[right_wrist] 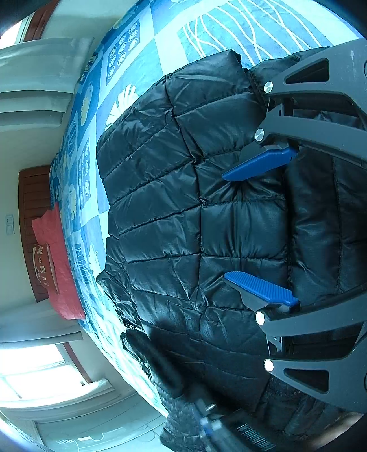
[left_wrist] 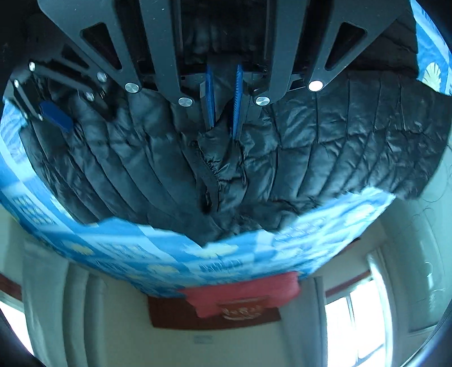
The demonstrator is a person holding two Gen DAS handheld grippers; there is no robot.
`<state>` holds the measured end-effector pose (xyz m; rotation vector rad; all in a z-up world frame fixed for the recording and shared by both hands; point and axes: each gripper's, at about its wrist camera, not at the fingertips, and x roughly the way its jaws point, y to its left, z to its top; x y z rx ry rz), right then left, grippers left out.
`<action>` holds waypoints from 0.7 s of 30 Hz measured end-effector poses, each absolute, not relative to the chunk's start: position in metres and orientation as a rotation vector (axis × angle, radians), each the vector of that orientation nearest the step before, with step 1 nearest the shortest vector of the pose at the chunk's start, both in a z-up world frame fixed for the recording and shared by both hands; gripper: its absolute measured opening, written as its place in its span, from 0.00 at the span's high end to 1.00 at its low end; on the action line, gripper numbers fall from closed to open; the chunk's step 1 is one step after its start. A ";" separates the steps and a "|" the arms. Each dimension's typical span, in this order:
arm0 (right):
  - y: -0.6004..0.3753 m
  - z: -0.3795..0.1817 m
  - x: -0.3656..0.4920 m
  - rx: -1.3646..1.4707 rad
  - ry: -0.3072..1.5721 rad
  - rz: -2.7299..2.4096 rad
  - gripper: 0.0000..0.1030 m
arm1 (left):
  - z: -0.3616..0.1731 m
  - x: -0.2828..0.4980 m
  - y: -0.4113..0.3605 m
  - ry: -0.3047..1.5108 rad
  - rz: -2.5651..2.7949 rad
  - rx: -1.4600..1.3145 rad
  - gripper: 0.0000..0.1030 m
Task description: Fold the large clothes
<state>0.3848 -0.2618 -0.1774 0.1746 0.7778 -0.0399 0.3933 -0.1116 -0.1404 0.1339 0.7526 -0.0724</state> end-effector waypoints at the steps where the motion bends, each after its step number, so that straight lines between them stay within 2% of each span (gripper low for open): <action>1: -0.261 -0.177 0.384 0.174 0.777 -0.040 0.35 | -0.142 0.391 -0.112 0.759 -0.069 0.136 0.81; 2: -0.261 -0.177 0.384 0.173 0.777 -0.040 0.35 | -0.141 0.387 -0.111 0.763 -0.069 0.133 0.68; 3: -0.261 -0.177 0.384 0.172 0.777 -0.040 0.35 | -0.140 0.383 -0.110 0.761 -0.068 0.130 0.61; 4: -0.261 -0.177 0.384 0.173 0.778 -0.040 0.34 | -0.135 0.377 -0.107 0.743 -0.062 0.127 0.49; 5: -0.261 -0.177 0.384 0.173 0.778 -0.040 0.34 | -0.132 0.371 -0.105 0.728 -0.060 0.126 0.42; 7: -0.261 -0.177 0.384 0.168 0.779 -0.042 0.34 | -0.123 0.358 -0.102 0.700 -0.060 0.134 0.35; 12: -0.259 -0.166 0.382 0.166 0.782 -0.055 0.35 | -0.101 0.337 -0.085 0.638 -0.061 0.186 0.34; 17: -0.233 -0.132 0.381 0.242 0.756 0.039 0.35 | -0.086 0.317 -0.030 0.605 0.010 0.155 0.34; 21: -0.193 -0.131 0.405 0.220 0.804 0.098 0.34 | -0.084 0.311 0.018 0.596 0.106 0.145 0.34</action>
